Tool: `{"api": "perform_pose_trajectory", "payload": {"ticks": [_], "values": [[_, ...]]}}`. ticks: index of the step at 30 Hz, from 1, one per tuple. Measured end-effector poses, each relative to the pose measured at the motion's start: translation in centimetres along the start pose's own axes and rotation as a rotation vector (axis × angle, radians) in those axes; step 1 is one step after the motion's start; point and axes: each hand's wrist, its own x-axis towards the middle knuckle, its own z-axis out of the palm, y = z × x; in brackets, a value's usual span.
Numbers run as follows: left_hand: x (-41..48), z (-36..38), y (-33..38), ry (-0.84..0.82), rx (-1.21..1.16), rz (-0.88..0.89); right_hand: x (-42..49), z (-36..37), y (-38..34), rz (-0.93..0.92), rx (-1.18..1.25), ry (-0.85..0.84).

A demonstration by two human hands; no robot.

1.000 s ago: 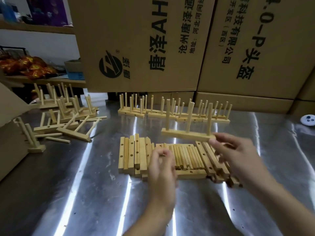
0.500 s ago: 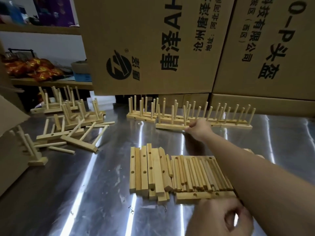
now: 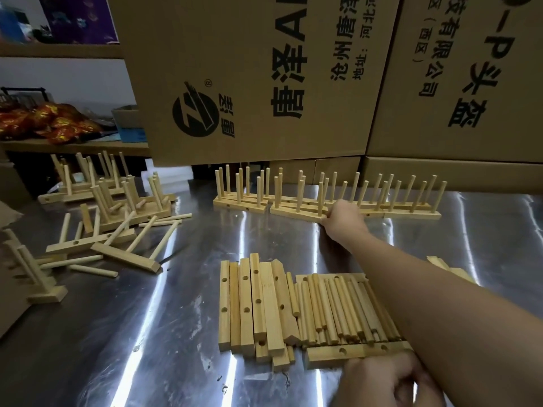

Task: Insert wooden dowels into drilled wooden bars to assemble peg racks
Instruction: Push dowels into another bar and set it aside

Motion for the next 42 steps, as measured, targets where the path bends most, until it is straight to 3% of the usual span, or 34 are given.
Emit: {"api": "perform_pose_trajectory", "payload": {"ticks": [9, 14, 19, 26, 34, 36, 38, 42], "values": [[0.3, -0.4, -0.4, -0.040, -0.022, -0.049, -0.1, 0.4, -0.2, -0.018, -0.118, 0.145], [0.0, -0.8, 0.1, -0.083, -0.085, -0.013, -1.2, -1.1, -0.3, -0.028, -0.181, 0.074], [-0.7, -1.5, 1.1, -0.098, -0.151, 0.001, -6.6, -5.7, 0.5, -0.127, 0.077, 0.032], [-1.2, -1.3, 0.7, 0.063, -0.156, 0.166, -22.4, -11.3, 6.5, -0.319, 0.370, 0.186], [-0.5, -7.1, 0.3, 0.383, 0.413, 0.451, -29.7, -7.7, 9.4, -0.357, 0.305, 0.261], [0.2, -8.8, -0.2, 0.493, 0.666, 0.419, -29.6, -7.5, 9.9, -0.390, 0.294, 0.262], [0.5, -9.8, -0.9, 0.495, 0.840, 0.326, -29.4, -7.7, 10.2, -0.417, 0.322, 0.257], [0.5, -10.5, -2.1, 0.471, 0.968, 0.124, -29.1, -7.7, 10.7, -0.443, 0.351, 0.216]]}}
